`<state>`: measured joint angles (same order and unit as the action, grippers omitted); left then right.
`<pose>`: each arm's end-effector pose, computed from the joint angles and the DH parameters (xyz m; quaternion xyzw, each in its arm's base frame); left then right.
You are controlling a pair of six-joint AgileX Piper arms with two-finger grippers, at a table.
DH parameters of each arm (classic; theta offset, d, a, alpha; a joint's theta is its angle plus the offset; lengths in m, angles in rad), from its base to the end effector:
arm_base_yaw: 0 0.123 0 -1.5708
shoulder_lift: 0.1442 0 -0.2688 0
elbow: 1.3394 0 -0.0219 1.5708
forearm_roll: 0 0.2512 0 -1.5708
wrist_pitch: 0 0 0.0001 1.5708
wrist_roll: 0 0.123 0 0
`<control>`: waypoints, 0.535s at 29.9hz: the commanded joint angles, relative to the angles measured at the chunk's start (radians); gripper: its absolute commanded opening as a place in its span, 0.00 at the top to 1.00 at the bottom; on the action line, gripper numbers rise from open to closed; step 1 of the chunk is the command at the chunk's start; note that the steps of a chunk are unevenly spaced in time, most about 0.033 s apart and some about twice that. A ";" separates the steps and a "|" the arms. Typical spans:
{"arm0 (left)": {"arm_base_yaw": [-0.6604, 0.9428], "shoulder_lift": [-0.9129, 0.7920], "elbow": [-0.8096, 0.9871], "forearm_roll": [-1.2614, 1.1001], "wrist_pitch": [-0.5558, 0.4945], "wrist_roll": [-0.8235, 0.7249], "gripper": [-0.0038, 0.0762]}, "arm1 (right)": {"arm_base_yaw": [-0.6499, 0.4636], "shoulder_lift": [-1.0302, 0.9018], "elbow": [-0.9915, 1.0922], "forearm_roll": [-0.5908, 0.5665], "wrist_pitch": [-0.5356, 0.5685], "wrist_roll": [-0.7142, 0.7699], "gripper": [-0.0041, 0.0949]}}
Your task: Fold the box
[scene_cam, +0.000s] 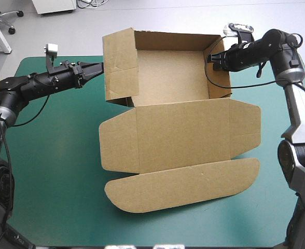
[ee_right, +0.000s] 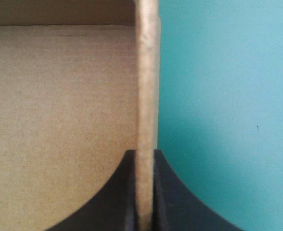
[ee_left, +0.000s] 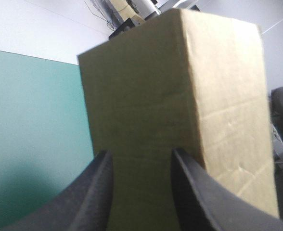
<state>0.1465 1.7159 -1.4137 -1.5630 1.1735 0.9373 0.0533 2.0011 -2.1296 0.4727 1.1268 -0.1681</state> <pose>0.3856 -0.0578 0.3374 0.0764 0.7341 -0.5421 0.4017 0.4561 0.0750 0.3385 -0.0751 0.9171 0.2142 0.3277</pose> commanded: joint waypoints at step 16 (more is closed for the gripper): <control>-0.084 -0.046 -0.124 0.011 -0.035 -0.021 0.45 | 0.024 -0.054 -0.030 -0.038 -0.053 0.069 0.99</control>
<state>0.0728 1.7167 -1.4725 -1.4986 1.1240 0.9332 0.0610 2.0043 -2.1296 0.4258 1.1159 -0.1223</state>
